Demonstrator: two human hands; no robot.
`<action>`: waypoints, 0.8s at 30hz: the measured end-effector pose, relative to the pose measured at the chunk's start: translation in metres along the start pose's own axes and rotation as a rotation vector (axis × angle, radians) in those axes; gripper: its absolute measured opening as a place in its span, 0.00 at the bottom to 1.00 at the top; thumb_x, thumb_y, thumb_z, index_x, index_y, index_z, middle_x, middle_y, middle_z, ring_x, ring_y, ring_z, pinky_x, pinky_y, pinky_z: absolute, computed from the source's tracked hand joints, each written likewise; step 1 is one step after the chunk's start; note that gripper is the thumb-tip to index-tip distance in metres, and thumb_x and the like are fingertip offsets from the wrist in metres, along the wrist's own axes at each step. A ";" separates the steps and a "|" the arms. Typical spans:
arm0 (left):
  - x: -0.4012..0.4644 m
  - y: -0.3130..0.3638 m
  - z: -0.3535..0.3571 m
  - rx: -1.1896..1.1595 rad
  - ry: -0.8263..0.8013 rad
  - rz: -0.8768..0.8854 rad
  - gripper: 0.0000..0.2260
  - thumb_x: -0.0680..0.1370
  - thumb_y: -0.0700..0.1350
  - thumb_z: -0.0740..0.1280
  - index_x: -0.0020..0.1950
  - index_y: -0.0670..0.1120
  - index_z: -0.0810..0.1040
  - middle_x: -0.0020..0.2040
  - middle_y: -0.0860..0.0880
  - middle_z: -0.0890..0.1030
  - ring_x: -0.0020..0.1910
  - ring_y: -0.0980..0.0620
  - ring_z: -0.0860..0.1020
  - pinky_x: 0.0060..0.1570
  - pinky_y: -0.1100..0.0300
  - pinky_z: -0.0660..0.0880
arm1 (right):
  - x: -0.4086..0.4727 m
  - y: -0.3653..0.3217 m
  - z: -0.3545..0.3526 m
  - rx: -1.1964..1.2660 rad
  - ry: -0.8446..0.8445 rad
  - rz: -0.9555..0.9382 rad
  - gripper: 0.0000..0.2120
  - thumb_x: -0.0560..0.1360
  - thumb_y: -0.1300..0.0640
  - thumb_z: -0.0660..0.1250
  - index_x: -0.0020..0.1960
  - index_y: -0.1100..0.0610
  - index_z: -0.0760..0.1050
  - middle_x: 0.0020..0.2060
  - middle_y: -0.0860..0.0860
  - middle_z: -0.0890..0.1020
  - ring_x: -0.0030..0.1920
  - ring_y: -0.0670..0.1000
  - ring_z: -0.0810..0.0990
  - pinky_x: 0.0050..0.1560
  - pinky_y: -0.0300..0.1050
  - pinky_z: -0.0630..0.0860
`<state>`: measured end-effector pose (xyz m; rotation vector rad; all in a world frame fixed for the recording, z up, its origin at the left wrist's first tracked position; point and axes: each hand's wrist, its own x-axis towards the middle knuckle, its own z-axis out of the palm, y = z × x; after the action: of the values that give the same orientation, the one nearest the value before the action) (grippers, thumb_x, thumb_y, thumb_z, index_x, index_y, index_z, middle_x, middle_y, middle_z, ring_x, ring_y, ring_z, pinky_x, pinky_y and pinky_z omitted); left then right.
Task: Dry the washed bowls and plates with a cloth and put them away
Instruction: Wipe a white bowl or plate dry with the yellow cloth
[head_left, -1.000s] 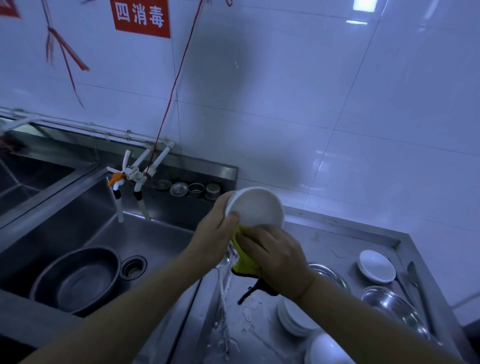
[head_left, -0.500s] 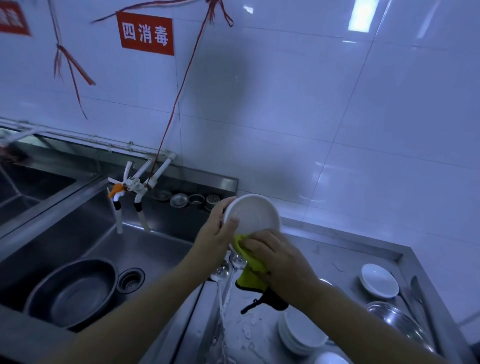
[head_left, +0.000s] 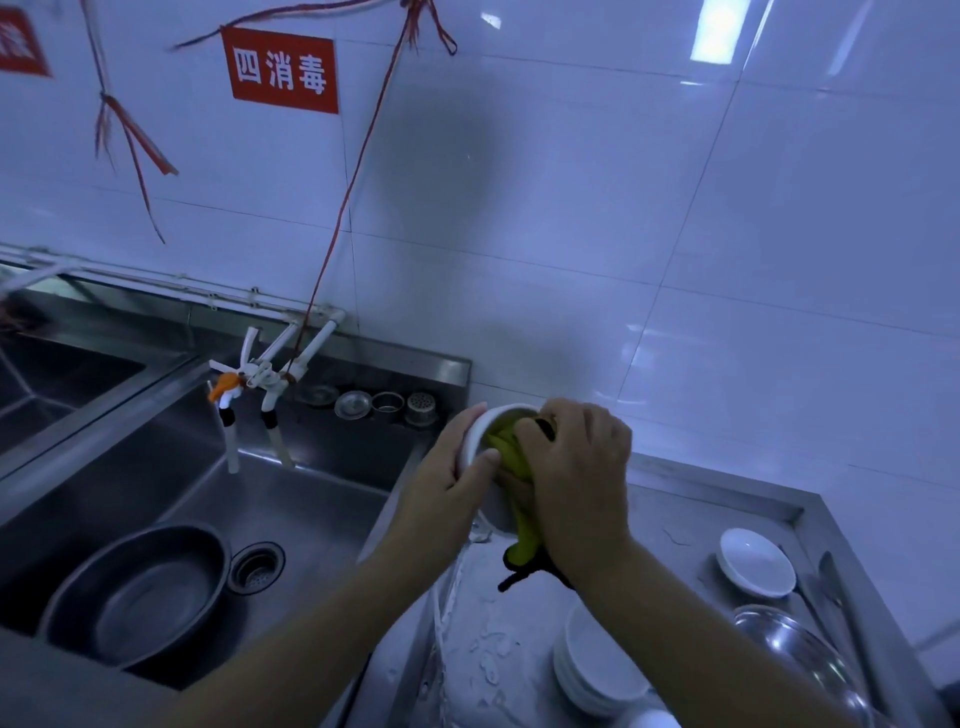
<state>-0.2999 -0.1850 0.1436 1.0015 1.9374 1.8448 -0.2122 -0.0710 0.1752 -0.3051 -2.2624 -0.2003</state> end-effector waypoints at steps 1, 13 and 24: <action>-0.001 -0.001 0.003 0.009 0.010 0.006 0.19 0.75 0.58 0.60 0.65 0.68 0.66 0.57 0.67 0.74 0.56 0.65 0.74 0.53 0.64 0.74 | -0.002 -0.001 0.002 -0.084 -0.008 0.019 0.15 0.68 0.47 0.76 0.44 0.56 0.78 0.42 0.55 0.78 0.43 0.56 0.77 0.43 0.50 0.73; -0.011 -0.001 0.008 -0.052 -0.028 0.040 0.17 0.77 0.53 0.58 0.63 0.69 0.67 0.56 0.68 0.75 0.56 0.64 0.75 0.48 0.71 0.73 | -0.029 0.008 -0.009 0.061 -0.319 0.003 0.13 0.67 0.55 0.77 0.51 0.55 0.82 0.49 0.55 0.80 0.46 0.56 0.78 0.38 0.44 0.80; 0.004 0.021 0.006 -0.111 -0.042 0.054 0.14 0.82 0.45 0.57 0.66 0.57 0.69 0.59 0.55 0.76 0.57 0.60 0.76 0.56 0.62 0.74 | -0.008 -0.008 -0.016 0.363 -0.247 -0.034 0.12 0.70 0.60 0.72 0.53 0.53 0.82 0.57 0.48 0.81 0.54 0.56 0.75 0.49 0.49 0.77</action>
<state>-0.2930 -0.1786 0.1642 1.0582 1.7792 1.9214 -0.1978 -0.0834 0.1797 -0.1021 -2.4916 0.2426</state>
